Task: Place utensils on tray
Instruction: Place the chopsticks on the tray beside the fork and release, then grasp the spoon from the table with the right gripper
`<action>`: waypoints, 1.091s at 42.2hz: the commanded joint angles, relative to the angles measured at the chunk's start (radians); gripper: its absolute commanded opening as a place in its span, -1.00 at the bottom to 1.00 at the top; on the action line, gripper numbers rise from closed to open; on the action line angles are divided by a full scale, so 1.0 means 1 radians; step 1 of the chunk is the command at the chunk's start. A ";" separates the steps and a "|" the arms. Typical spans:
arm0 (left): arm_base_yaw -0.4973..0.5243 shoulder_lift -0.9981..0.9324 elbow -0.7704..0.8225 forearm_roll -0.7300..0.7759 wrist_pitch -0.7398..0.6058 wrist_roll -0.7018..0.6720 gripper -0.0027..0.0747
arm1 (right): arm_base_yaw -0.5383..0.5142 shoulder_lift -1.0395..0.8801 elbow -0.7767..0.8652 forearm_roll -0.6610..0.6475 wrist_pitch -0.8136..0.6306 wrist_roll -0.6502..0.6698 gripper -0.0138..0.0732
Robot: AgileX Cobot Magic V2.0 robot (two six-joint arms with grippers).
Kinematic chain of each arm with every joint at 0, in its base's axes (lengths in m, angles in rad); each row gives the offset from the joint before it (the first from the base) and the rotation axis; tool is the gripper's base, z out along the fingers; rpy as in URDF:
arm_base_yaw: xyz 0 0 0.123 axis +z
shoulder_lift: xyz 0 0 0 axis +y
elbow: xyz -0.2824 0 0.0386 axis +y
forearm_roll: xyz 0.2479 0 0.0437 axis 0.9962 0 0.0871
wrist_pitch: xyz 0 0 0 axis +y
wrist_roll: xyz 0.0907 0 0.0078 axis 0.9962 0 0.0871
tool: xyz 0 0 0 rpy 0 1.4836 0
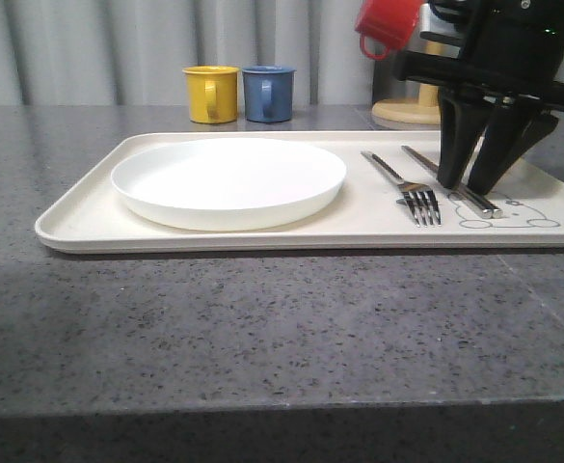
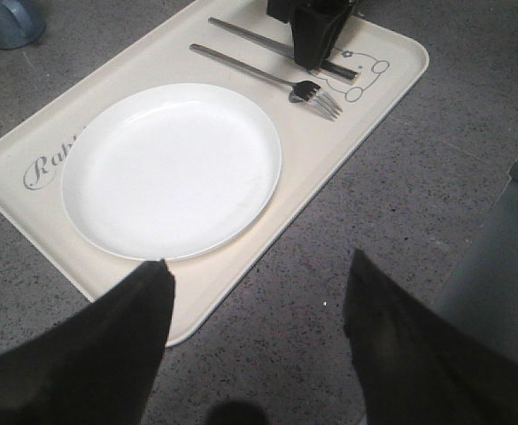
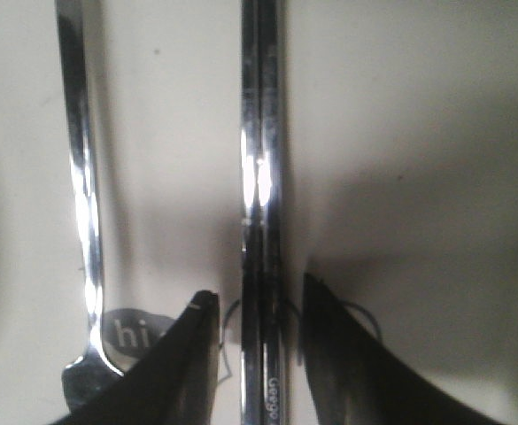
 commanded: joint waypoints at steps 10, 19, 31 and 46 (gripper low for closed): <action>-0.006 -0.004 -0.026 -0.004 -0.076 -0.010 0.16 | 0.002 -0.194 -0.029 -0.078 -0.016 -0.139 -0.01; -0.006 -0.004 -0.026 -0.004 -0.076 -0.010 0.16 | -0.099 -0.308 -0.029 -0.242 0.057 -0.147 -0.02; -0.006 -0.004 -0.026 -0.004 -0.076 -0.010 0.16 | -0.344 -0.246 -0.029 -0.255 0.171 -0.225 -0.02; -0.006 -0.004 -0.026 -0.004 -0.076 -0.010 0.16 | -0.452 -0.134 -0.029 -0.319 0.164 -0.254 -0.02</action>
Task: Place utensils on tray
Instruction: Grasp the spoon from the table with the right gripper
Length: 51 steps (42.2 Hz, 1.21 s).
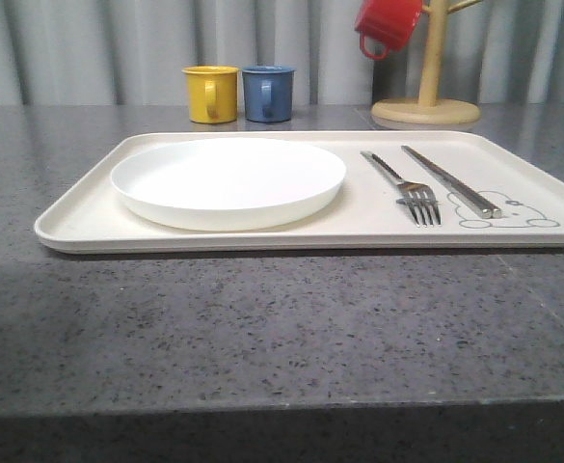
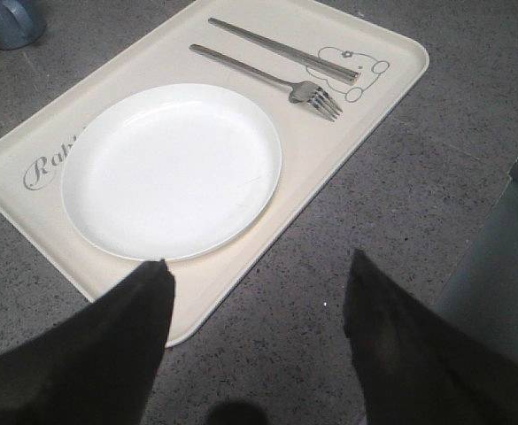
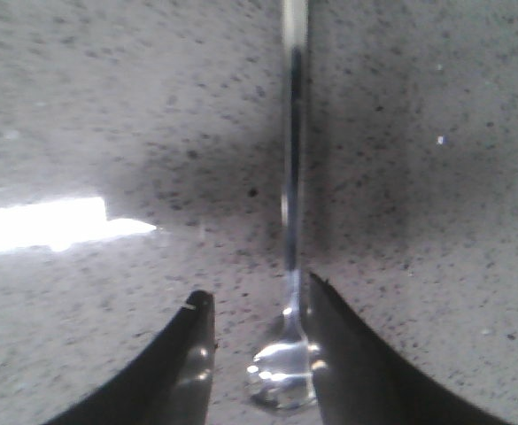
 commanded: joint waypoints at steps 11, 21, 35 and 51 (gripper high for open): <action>-0.006 -0.004 -0.026 -0.004 -0.076 -0.010 0.16 | -0.021 0.032 -0.027 -0.048 0.037 -0.019 -0.02; -0.006 -0.004 -0.026 -0.004 -0.076 -0.010 0.16 | -0.021 0.060 -0.027 -0.027 0.016 -0.019 -0.02; -0.006 -0.004 -0.026 -0.004 -0.076 -0.010 0.16 | -0.021 0.085 -0.027 -0.022 0.013 -0.019 -0.05; -0.006 -0.004 -0.026 -0.004 -0.076 -0.010 0.16 | -0.021 0.081 -0.029 -0.004 0.012 -0.019 -0.70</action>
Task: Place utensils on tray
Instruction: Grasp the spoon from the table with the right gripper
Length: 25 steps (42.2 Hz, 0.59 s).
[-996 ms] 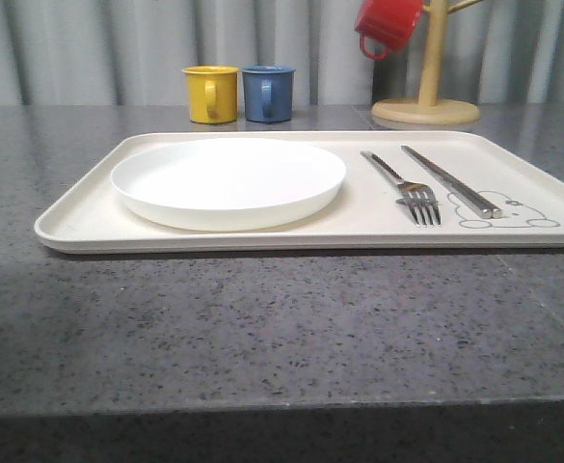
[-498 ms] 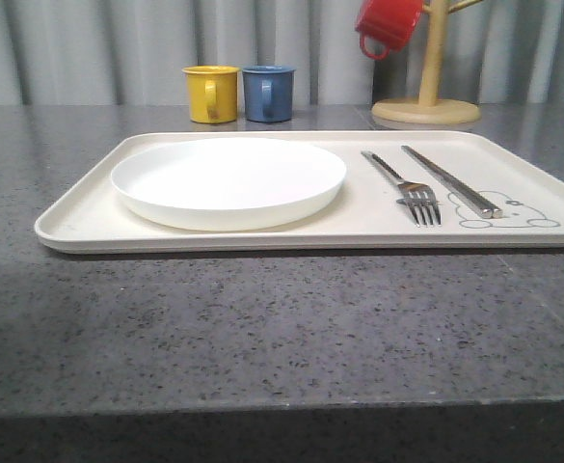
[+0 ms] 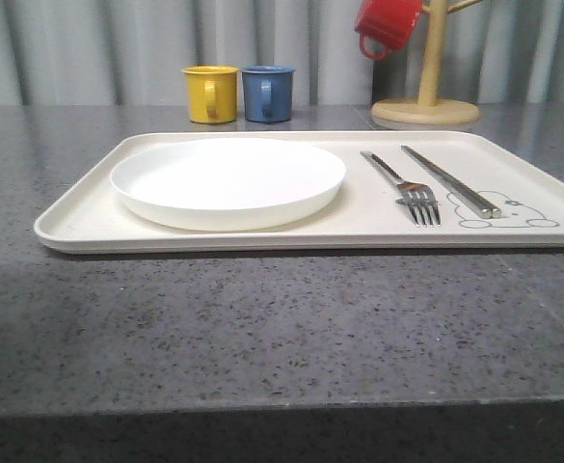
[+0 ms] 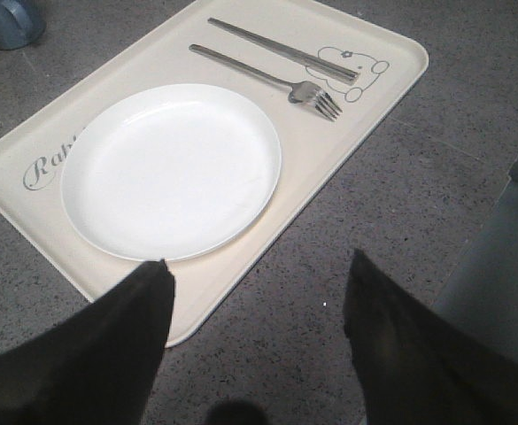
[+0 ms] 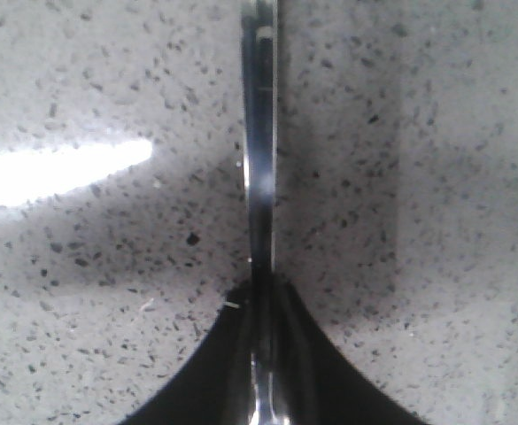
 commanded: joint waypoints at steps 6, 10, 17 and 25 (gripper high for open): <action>-0.006 -0.004 -0.026 -0.004 -0.076 -0.010 0.16 | 0.011 -0.083 -0.027 0.098 0.021 -0.011 -0.70; -0.006 -0.004 -0.026 -0.004 -0.076 -0.010 0.16 | 0.047 -0.118 -0.027 0.148 0.024 -0.011 -0.70; -0.006 -0.004 -0.026 -0.004 -0.076 -0.010 0.16 | 0.146 -0.147 -0.027 0.247 0.043 -0.011 -0.70; -0.006 -0.004 -0.026 -0.004 -0.076 -0.010 0.16 | 0.276 -0.140 -0.027 0.292 0.049 -0.011 -0.70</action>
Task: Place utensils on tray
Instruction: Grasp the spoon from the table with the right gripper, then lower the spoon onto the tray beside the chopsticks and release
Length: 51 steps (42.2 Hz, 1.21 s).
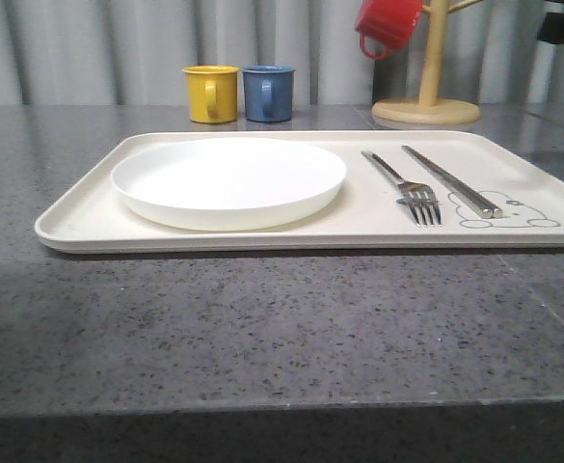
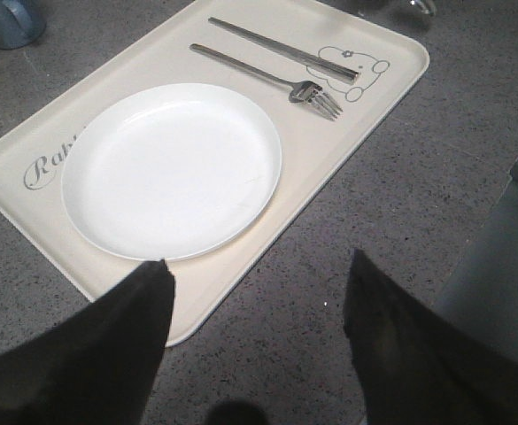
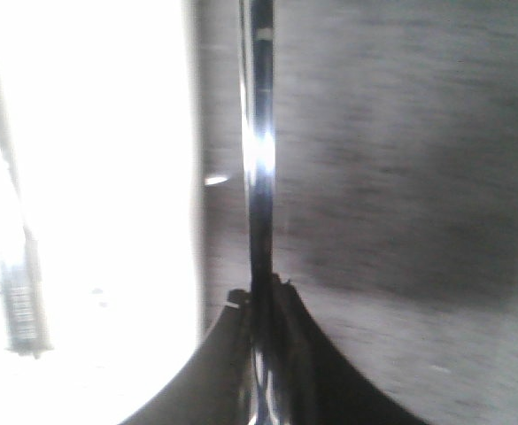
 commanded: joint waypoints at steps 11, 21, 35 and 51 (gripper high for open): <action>-0.006 -0.004 -0.026 -0.004 -0.076 -0.010 0.16 | 0.104 -0.027 -0.027 0.092 -0.041 0.049 -0.69; -0.006 -0.004 -0.026 -0.004 -0.076 -0.010 0.16 | 0.104 0.011 -0.027 0.082 -0.095 0.097 -0.67; -0.006 -0.004 -0.026 -0.004 -0.076 -0.010 0.16 | 0.104 0.025 -0.027 0.045 -0.133 0.132 0.00; -0.006 -0.004 -0.026 -0.004 -0.076 -0.010 0.16 | 0.104 -0.041 -0.025 0.023 -0.184 0.099 0.00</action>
